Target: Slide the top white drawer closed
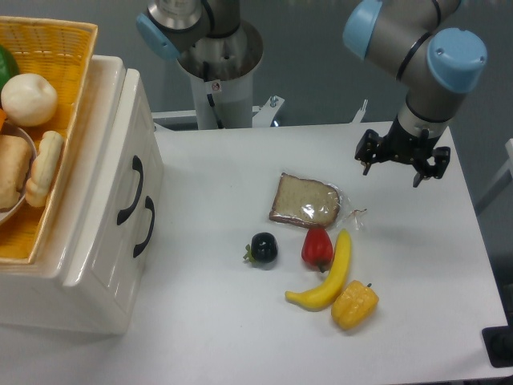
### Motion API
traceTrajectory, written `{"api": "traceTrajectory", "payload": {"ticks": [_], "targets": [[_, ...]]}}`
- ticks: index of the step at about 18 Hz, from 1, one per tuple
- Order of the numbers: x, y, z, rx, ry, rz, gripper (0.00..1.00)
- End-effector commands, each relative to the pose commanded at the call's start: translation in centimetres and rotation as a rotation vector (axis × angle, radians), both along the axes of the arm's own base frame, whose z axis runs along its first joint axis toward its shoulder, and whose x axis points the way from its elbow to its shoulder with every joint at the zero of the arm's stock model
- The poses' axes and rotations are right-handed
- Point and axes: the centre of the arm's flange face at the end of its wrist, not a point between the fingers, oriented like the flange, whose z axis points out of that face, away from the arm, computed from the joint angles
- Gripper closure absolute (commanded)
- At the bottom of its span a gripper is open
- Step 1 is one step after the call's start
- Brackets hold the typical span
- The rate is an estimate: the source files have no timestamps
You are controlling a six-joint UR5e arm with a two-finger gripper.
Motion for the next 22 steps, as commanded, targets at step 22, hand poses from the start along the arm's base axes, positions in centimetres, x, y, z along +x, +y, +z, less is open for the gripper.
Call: {"api": "traceTrajectory", "payload": {"ticks": [22], "targets": [[-0.4,-0.96,0.35,0.0,0.005,0.017,0.0]]}}
